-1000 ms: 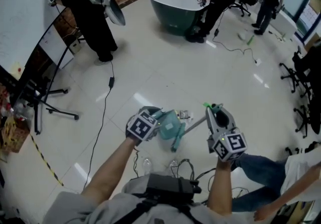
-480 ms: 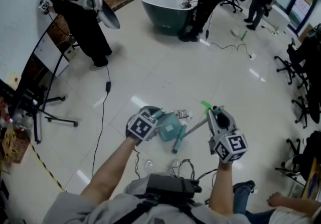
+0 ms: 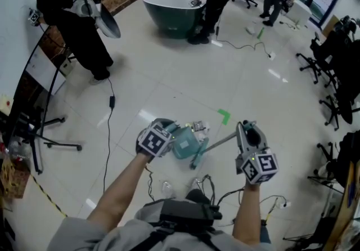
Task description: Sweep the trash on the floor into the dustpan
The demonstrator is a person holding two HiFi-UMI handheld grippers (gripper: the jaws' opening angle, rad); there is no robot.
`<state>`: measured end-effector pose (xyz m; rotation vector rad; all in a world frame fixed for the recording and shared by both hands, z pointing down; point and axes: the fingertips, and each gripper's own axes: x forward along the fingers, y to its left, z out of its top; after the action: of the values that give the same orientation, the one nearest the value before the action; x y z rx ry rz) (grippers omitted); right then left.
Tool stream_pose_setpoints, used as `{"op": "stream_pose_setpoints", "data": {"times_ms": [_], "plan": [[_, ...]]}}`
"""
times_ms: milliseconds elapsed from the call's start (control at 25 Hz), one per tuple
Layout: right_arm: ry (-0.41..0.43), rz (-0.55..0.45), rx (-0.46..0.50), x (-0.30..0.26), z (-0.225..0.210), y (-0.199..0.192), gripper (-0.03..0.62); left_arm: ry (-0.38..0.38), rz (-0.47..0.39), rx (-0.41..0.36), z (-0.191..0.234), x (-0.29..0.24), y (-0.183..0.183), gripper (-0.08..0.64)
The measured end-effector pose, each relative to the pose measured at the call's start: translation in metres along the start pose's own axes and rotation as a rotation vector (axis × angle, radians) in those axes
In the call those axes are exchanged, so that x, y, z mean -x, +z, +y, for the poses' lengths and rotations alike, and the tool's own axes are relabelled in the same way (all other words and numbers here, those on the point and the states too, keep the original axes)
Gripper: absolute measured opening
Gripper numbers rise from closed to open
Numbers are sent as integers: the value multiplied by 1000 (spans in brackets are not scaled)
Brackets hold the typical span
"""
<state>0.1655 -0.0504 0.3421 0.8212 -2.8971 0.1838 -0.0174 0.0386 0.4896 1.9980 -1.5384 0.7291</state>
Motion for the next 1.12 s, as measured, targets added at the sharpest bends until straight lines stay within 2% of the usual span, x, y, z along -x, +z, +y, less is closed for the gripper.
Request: {"op": "stream_pose_setpoints", "data": {"times_ms": [200,360,560,760,880,1120], "plan": [[-55,24,-15,-7,-22,-22,92,-16,26,-39,21,-13,8,120],[-110,70,-53,-25,-51,-53,92,-27,87,-48,51,-41,-2,120],[-143,86,-104,-31,-94,-92,94,-78,124,-120,70,-83,-5,121],[-288,133,-149,-41,-133,-128,92,-74,192,-153,113,-119,-11,118],[-346,174,-134,-54,-144,-147,92,-87,223,-197,140,-138,-1,117],[-455,246,-99,-102,-151,-175,92,-170,291,-320,161,-177,14,117]]}}
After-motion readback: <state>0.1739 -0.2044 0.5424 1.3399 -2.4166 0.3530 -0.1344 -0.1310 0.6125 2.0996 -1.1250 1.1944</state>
